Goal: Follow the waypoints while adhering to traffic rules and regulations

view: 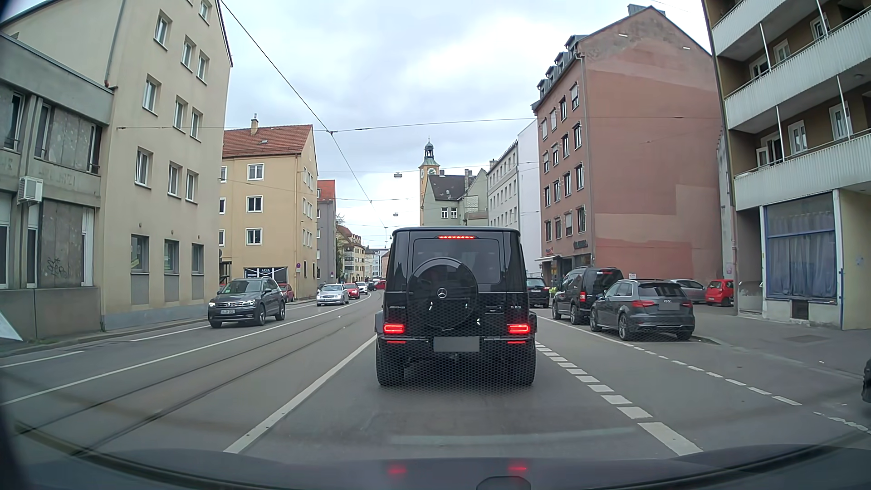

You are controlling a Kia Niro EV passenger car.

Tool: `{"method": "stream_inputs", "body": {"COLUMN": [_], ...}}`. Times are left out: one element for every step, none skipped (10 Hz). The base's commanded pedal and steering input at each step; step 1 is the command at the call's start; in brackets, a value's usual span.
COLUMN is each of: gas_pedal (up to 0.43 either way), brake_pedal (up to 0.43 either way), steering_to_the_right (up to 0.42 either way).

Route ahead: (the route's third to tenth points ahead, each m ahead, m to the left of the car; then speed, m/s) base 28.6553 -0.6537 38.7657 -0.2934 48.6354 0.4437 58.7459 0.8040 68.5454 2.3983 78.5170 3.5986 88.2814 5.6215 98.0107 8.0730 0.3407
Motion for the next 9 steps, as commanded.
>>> {"method": "stream_inputs", "body": {"gas_pedal": [0.000,0.000,0.000,0.000,0.000,0.000,0.000,0.000,0.000], "brake_pedal": [0.067,0.073,0.073,0.073,0.073,0.073,0.073,0.073,0.073], "steering_to_the_right": [-0.009,-0.009,-0.009,-0.009,-0.009,-0.009,-0.009,-0.009,-0.009]}}
